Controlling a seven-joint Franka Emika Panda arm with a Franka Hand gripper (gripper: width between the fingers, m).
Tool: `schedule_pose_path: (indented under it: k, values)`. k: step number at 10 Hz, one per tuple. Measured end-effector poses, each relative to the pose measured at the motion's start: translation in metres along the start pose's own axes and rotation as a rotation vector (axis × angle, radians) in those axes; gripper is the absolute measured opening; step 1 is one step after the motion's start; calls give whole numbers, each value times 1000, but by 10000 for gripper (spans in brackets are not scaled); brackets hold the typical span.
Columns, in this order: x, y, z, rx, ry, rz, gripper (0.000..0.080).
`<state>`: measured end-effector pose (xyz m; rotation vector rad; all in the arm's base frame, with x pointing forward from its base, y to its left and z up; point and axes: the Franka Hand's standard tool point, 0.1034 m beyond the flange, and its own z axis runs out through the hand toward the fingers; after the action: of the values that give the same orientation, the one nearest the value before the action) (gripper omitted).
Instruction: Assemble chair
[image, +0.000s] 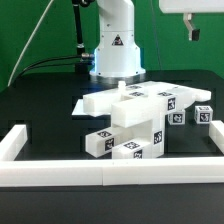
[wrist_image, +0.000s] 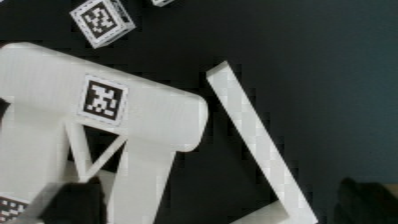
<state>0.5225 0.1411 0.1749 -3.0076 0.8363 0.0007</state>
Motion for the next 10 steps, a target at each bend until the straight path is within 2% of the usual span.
schedule_pose_path:
  k: [1,2,3,4,5,6,7,10]
  values:
    - [0,-1,1,4,3,0,649]
    - [-9,-1,14,39,22,-8,649]
    - [-26,12,36,59,21,-37,649]
    - [-44,21,54,69,-1,-43,649]
    - [-56,25,70,68,-9,-61,649]
    - [-61,31,85,63,-12,-72,649]
    - [-62,33,90,54,-18,-71,649]
    - [-60,31,87,59,-14,-72,649]
